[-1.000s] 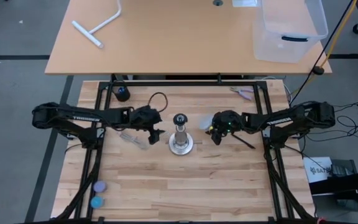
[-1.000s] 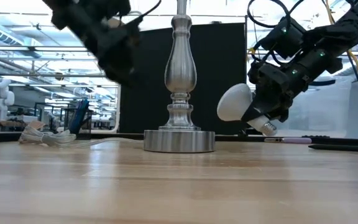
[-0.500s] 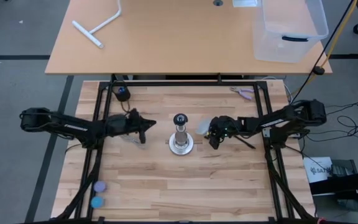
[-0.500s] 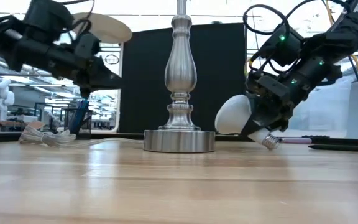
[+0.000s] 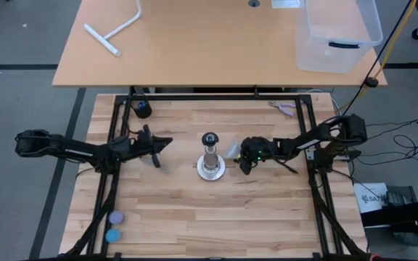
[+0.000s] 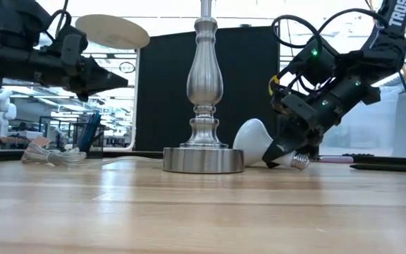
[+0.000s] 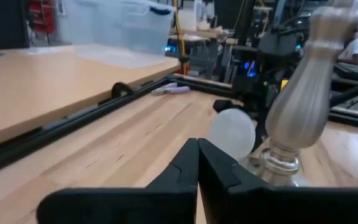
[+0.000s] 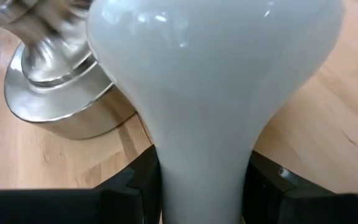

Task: Screw lightbulb
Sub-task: Remove the lightbulb from the lamp

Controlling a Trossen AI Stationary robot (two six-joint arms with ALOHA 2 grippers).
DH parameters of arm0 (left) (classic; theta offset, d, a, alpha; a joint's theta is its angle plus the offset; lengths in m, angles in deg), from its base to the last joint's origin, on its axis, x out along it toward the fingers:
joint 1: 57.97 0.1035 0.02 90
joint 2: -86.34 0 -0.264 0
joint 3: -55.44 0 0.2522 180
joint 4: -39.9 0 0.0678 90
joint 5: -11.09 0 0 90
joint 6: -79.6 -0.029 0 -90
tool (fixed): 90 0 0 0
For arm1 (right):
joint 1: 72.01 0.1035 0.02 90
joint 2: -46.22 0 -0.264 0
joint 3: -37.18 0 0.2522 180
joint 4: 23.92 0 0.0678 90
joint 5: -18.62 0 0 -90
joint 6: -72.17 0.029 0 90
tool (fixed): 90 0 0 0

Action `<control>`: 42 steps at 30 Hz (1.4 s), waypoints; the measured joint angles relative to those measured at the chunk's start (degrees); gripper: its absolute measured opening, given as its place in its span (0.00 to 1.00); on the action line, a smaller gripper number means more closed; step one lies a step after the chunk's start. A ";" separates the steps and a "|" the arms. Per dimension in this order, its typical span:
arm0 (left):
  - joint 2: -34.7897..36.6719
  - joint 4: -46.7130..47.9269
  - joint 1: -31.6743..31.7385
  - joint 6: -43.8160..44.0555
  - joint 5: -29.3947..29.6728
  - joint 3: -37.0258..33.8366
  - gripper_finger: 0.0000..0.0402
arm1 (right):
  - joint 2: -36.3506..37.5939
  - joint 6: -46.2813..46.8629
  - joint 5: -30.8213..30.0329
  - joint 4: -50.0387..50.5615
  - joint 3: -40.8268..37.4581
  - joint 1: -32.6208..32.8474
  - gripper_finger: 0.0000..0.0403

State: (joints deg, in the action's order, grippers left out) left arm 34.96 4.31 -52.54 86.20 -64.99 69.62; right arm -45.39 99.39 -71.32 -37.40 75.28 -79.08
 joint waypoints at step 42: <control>51.27 46.69 0.00 -4.41 -2.72 0.00 0.01 | -1.08 -1.35 -0.23 -1.16 -0.11 0.44 0.37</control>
State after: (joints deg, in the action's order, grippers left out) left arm 86.23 51.00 -52.54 81.79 -67.70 69.62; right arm -46.47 98.04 -71.55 -38.56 75.17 -78.65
